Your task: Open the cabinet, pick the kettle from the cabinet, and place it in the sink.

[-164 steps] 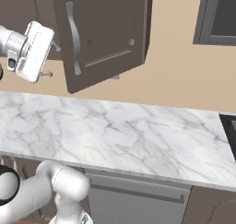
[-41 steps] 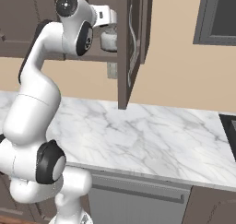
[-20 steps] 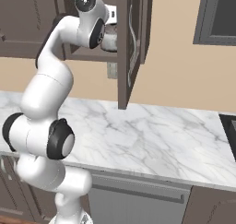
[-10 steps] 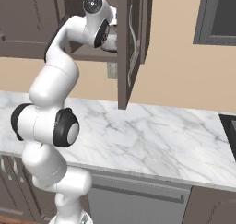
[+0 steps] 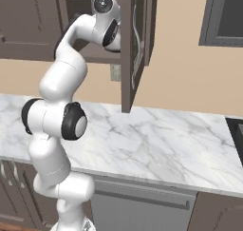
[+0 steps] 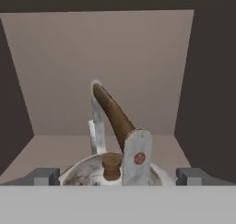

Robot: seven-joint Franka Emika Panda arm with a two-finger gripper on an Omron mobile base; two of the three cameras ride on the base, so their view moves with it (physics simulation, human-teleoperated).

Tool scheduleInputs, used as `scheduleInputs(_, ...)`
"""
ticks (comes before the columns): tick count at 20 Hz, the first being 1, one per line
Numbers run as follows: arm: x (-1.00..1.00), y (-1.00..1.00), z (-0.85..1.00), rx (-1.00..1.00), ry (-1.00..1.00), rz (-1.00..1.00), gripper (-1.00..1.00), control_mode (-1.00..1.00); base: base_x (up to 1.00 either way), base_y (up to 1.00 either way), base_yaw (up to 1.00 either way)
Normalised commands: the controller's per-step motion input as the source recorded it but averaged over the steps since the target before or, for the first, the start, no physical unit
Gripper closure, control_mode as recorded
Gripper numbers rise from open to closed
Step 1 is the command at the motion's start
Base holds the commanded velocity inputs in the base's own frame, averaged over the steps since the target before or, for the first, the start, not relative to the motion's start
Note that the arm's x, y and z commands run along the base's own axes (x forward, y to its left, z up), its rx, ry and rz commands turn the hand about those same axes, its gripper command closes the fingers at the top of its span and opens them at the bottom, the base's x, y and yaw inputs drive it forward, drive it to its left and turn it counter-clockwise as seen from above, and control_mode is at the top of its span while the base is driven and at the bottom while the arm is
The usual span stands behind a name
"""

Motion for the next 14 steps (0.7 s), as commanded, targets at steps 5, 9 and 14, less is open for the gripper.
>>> scheduleInputs(5,0.32,-0.05,-0.01,0.00,0.00,0.00,-1.00,-1.00,0.00,0.00,0.00)
scheduleInputs(9,0.22,0.00,-0.08,0.00,0.02,0.00,-1.00,-1.00,0.00,0.00,0.00)
scheduleInputs(14,0.12,0.06,-0.13,0.00,0.03,0.00,1.00,-1.00,0.00,0.00,0.00)
